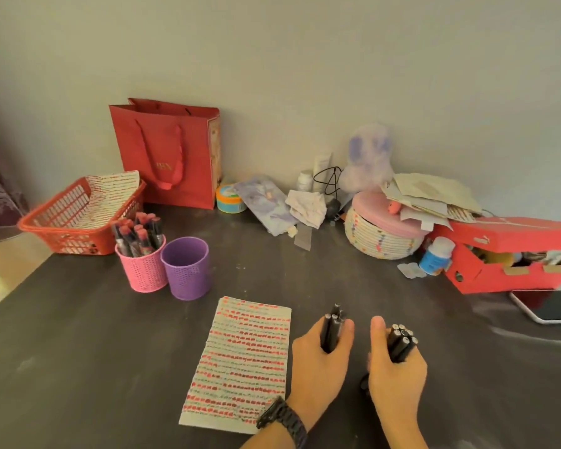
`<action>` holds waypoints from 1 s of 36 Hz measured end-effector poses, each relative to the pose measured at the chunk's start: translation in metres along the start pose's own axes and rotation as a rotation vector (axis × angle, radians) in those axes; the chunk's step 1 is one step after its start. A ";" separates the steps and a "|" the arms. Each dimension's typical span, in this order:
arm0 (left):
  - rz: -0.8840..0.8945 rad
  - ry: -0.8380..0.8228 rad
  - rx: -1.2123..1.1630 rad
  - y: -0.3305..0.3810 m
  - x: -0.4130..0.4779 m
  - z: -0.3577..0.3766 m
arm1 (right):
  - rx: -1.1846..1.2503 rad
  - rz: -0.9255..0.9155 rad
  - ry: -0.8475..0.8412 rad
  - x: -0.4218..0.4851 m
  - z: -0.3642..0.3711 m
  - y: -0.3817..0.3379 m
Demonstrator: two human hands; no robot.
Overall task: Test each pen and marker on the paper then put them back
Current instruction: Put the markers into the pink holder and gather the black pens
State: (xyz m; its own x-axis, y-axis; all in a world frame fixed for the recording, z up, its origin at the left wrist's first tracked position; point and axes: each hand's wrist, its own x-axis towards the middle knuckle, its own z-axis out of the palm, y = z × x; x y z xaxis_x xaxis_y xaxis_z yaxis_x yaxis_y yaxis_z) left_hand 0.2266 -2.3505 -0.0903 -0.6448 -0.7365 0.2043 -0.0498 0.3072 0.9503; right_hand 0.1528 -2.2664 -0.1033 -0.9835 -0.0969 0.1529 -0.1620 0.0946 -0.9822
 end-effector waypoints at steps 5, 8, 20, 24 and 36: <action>-0.085 0.058 -0.200 0.011 0.036 -0.025 | 0.264 0.089 -0.055 0.003 0.027 -0.020; -0.111 0.184 -0.321 0.024 0.068 -0.065 | 0.415 0.110 -0.161 0.003 0.056 -0.048; 0.021 0.533 -0.310 0.013 0.179 -0.223 | 0.766 0.389 -0.462 0.008 0.219 -0.142; -0.042 0.472 -0.300 -0.010 0.188 -0.234 | 0.758 0.332 -0.470 0.001 0.272 -0.156; -0.053 0.397 -0.190 -0.039 0.190 -0.224 | 0.536 0.333 -0.437 0.001 0.331 -0.132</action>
State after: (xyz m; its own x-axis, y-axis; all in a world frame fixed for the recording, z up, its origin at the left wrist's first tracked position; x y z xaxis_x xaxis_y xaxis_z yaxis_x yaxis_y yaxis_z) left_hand 0.2768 -2.6377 -0.0354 -0.2999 -0.9343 0.1927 0.0901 0.1734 0.9807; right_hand 0.1998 -2.6067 -0.0094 -0.8341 -0.5410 -0.1075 0.3081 -0.2953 -0.9044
